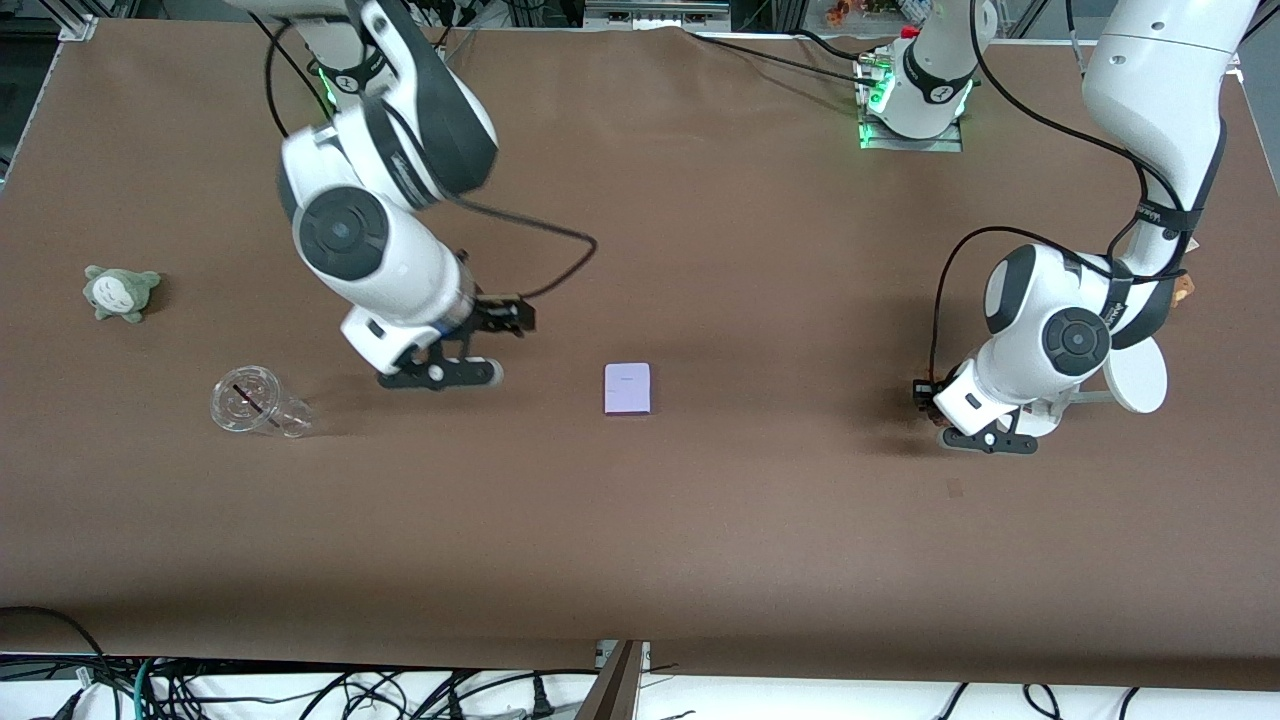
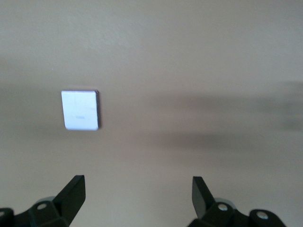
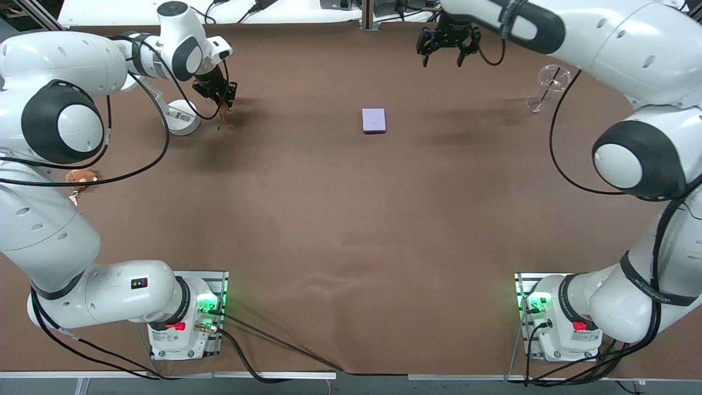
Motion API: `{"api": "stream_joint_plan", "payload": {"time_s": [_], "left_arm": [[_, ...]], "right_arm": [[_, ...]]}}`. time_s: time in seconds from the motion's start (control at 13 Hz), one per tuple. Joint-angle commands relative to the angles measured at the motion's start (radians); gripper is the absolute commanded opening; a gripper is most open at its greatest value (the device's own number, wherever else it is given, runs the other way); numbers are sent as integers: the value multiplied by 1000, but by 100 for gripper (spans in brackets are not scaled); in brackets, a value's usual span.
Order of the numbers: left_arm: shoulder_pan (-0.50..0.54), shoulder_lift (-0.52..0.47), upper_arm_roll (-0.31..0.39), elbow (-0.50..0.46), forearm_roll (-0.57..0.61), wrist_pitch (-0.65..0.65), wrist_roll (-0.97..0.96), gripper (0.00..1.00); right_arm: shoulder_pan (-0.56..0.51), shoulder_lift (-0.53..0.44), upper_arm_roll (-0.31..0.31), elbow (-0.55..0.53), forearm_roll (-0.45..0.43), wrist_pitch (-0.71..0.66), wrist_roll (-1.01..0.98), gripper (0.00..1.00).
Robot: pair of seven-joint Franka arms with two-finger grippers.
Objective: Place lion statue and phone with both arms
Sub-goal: 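Carry the lion toward the lamp while the right gripper reaches the phone, then set the lion beside the lamp while the right gripper grasps the phone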
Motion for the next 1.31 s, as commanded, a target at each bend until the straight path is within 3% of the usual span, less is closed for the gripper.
{"api": "stream_joint_plan", "payload": {"time_s": [0.0, 0.15, 0.23, 0.31, 0.38, 0.46, 0.77, 1.23], "left_arm": [[24, -12, -15, -34, -4, 39, 41, 19], [26, -4, -15, -63, -4, 85, 43, 20], [27, -1, -15, -64, -4, 92, 43, 29], [27, -1, -15, -64, -4, 92, 41, 53], [26, -1, -15, -61, -4, 89, 41, 91], [27, -5, -12, -58, -4, 81, 41, 100], [10, -105, -18, 0, -4, -40, 31, 100], [4, -130, -82, 426, -4, -673, 32, 100]], "right_arm": [[49, 126, -7, 47, 14, 148, 52, 100], [80, 201, -8, 47, 14, 280, 91, 100], [92, 230, -7, 47, 14, 322, 99, 100], [103, 257, -8, 47, 14, 352, 99, 100], [120, 281, -8, 49, 13, 383, 100, 100], [132, 304, -8, 49, 13, 408, 100, 100], [198, 395, -13, 76, 4, 503, 132, 100], [207, 461, -11, 147, -42, 529, 80, 100]]}}
